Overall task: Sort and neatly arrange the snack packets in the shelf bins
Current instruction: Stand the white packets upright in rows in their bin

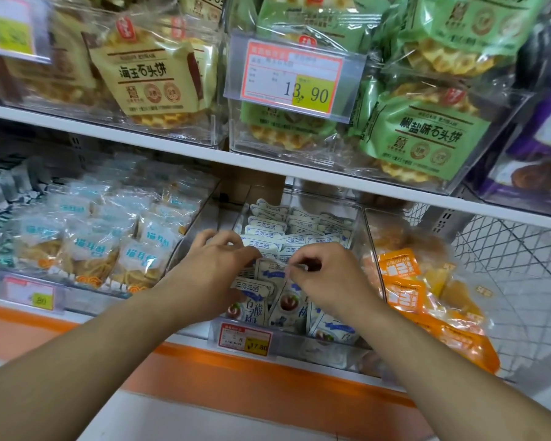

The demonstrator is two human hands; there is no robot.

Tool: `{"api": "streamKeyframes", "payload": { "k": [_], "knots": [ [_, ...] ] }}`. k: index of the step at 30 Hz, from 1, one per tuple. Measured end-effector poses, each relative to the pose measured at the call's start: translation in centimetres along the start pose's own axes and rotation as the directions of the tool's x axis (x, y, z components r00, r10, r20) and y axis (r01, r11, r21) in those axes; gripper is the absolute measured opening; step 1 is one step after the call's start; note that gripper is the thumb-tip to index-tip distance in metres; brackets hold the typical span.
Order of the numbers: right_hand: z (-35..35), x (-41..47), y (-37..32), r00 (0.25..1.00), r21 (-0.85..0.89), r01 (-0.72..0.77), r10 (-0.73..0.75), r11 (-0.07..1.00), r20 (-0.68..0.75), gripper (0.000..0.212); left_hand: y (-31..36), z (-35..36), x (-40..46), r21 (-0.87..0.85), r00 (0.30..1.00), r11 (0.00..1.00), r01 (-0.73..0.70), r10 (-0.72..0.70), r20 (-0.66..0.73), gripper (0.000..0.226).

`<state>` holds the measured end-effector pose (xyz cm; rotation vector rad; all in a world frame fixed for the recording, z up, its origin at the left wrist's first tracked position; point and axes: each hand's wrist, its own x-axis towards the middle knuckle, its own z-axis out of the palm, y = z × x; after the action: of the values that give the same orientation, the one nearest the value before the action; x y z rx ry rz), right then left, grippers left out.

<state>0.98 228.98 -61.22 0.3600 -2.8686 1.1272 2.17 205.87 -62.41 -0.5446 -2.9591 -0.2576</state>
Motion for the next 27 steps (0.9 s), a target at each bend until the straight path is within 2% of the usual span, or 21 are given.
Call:
{"api": "streamKeyframes", "payload": {
  "k": [3, 7, 11, 14, 17, 18, 20, 23, 25, 27],
  "knots": [
    [-0.4, 0.0, 0.2, 0.998, 0.027, -0.001, 0.003, 1.0, -0.069, 0.015, 0.3, -0.3, 0.0, -0.024, 1.0, 1.0, 0.013, -0.013, -0.003, 0.075],
    [-1.9, -0.2, -0.1, 0.954, 0.099, 0.097, -0.064, 0.99, -0.292, 0.015, 0.3, -1.0, -0.1, -0.052, 0.999, 0.998, -0.041, 0.04, -0.02, 0.067],
    [-2.9, -0.9, -0.7, 0.923, 0.174, 0.14, -0.064, 0.975, -0.38, 0.012, -0.6, -1.5, -0.2, -0.201, 0.996, 0.978, -0.048, 0.032, -0.084, 0.065],
    [-2.8, -1.5, -1.1, 0.941, 0.228, 0.13, -0.048, 0.965, -0.336, 0.013, -1.2, -2.1, -0.4, -0.294, 0.994, 0.956, -0.014, -0.019, -0.108, 0.06],
    [-1.7, -2.0, -1.9, 0.961, 0.216, 0.125, -0.064, 0.968, -0.27, 0.013, -1.4, -2.4, -0.8, -0.395, 0.994, 0.917, 0.055, -0.087, -0.063, 0.046],
    [-1.1, -2.1, -2.0, 0.974, 0.209, 0.102, -0.055, 0.972, -0.221, 0.011, -1.4, -2.3, -0.8, -0.425, 0.994, 0.903, 0.062, -0.093, -0.051, 0.042],
    [0.4, -2.4, -2.5, 0.999, 0.178, 0.024, -0.018, 0.984, -0.035, 0.01, -1.5, -1.9, -0.8, -0.447, 0.995, 0.894, 0.041, -0.076, -0.062, 0.038],
    [1.1, -2.3, -2.8, 0.978, -0.006, 0.044, -0.042, 0.999, 0.203, 0.018, -1.5, -1.3, -0.6, -0.405, 0.996, 0.914, -0.011, -0.028, -0.09, 0.039],
    [0.4, -1.9, -2.3, 0.972, -0.046, 0.064, -0.051, 0.997, 0.23, 0.024, -1.4, -1.0, -0.5, -0.303, 0.991, 0.949, -0.085, 0.05, -0.123, 0.04],
    [-0.2, -1.7, -1.6, 0.975, -0.064, 0.056, -0.041, 0.996, 0.219, 0.015, -1.0, -0.8, -0.5, -0.197, 0.981, 0.968, -0.156, 0.13, -0.142, 0.046]
  ]
}}
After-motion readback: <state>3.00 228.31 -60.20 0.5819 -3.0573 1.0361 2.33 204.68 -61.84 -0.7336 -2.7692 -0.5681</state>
